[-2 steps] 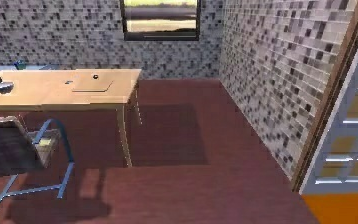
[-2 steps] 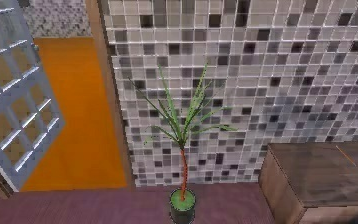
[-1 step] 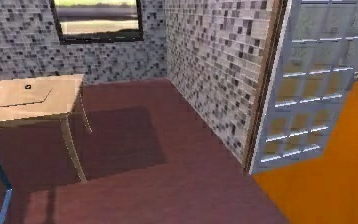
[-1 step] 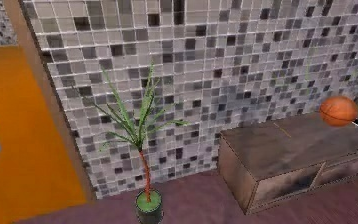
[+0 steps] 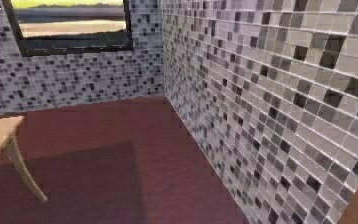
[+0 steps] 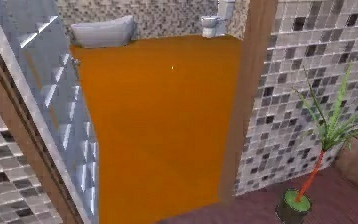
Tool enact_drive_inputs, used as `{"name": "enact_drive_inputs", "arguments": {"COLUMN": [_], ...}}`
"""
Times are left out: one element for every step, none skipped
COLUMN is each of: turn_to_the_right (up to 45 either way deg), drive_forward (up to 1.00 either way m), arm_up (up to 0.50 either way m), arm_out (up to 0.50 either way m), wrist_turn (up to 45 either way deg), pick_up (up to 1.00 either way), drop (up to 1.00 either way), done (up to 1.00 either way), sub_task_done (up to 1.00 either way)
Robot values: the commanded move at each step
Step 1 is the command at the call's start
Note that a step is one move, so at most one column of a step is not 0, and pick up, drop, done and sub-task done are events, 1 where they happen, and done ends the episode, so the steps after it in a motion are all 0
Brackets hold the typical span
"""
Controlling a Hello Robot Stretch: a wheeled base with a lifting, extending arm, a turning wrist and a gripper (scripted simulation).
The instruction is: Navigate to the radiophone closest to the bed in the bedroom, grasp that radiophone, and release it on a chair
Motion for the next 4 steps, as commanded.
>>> {"name": "enact_drive_inputs", "arguments": {"turn_to_the_right": [6.0,0.0,-21.0,0.0], "drive_forward": [0.00,0.45,0.00,1.00], "arm_up": [0.00,0.00,0.00,0.00], "arm_out": [0.00,0.00,0.00,0.00], "wrist_turn": [0.0,0.0,0.0,0.0], "pick_up": [0.00,0.00,0.00,0.00], "drop": [0.00,0.00,0.00,0.00], "done": [0.00,0.00,0.00,0.00], "sub_task_done": [0.00,0.00,0.00,0.00]}}
